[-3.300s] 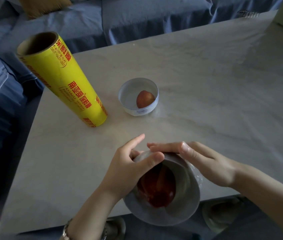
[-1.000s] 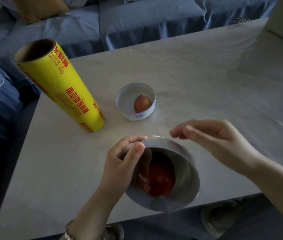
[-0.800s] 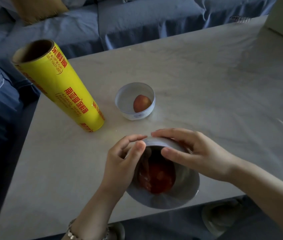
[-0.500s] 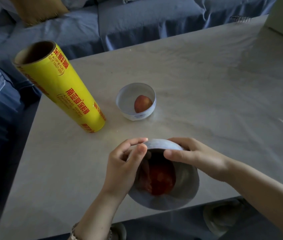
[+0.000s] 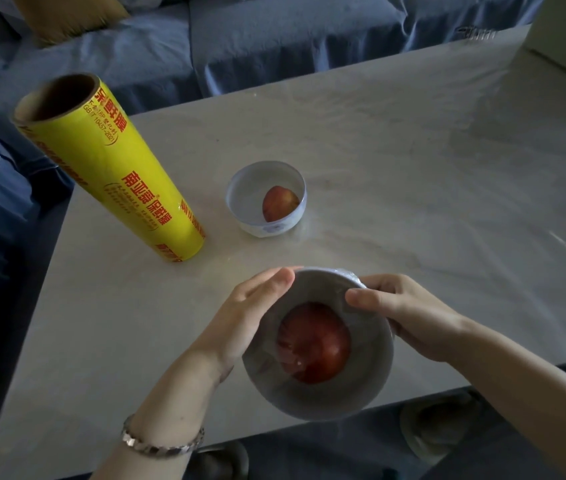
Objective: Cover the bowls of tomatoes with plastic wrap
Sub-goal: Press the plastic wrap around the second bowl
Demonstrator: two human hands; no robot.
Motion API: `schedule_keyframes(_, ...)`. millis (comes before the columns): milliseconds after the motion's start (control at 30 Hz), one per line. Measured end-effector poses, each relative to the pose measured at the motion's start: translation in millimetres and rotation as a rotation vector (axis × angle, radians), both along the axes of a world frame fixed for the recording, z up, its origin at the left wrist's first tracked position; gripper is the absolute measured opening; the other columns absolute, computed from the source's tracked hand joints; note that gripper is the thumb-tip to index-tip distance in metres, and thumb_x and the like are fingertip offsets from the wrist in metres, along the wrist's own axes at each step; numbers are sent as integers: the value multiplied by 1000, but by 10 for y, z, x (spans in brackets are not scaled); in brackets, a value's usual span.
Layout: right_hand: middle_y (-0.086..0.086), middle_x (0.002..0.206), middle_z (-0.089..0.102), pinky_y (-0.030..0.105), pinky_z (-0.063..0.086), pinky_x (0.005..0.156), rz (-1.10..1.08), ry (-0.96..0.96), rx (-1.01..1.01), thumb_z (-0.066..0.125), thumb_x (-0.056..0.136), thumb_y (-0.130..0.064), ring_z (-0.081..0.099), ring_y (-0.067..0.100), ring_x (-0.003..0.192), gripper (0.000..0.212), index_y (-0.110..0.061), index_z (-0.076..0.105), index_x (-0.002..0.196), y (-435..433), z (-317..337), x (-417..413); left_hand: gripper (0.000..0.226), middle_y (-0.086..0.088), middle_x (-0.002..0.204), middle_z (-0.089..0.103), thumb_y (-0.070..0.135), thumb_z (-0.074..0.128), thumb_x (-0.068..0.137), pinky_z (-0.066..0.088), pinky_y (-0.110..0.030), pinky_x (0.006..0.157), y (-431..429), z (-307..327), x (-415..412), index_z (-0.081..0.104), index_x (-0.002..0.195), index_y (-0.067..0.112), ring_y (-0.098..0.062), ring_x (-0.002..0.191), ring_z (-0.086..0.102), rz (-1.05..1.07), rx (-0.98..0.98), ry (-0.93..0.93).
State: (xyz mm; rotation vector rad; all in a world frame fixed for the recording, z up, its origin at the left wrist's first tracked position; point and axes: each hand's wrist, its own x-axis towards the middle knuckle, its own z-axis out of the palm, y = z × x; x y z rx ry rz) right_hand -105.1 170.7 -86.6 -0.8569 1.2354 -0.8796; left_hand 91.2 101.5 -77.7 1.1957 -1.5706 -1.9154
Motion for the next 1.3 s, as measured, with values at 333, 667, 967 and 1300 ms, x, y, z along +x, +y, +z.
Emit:
schedule_keyframes(333, 14, 79, 61, 23, 49, 57, 6, 131, 36, 63, 52, -60, 58, 23, 69, 72, -3, 67, 95, -197, 290, -27, 59, -17, 91, 73, 60, 59, 65, 55, -37, 80, 123, 21, -134, 74, 87, 7, -30, 91, 69, 269, -72, 13)
schedule_keyframes(667, 5, 81, 67, 23, 56, 71, 104, 280, 193, 62, 84, -29, 61, 10, 77, 31, 0, 70, 92, -363, 448, -143, 45, 7, 82, 75, 61, 61, 53, 52, -26, 76, 136, 41, -77, 75, 79, 26, -10, 83, 67, 270, -192, 3)
schedule_keyframes(967, 0, 63, 58, 19, 52, 64, 42, 257, 157, 45, 95, -19, 53, 6, 53, 31, -8, 57, 68, -331, 420, -79, 25, 16, 92, 73, 52, 70, 62, 53, -21, 79, 155, -5, -16, 74, 80, 36, -3, 92, 66, 198, -177, -63)
schedule_keyframes(1300, -9, 49, 48, 11, 36, 40, -17, 177, 147, 56, 90, -24, 38, 2, 38, 16, -16, 56, 76, -304, 300, 48, 57, -3, 99, 74, 58, 63, 61, 54, -36, 86, 234, -75, 39, 73, 99, 17, -20, 98, 67, 187, -144, -7)
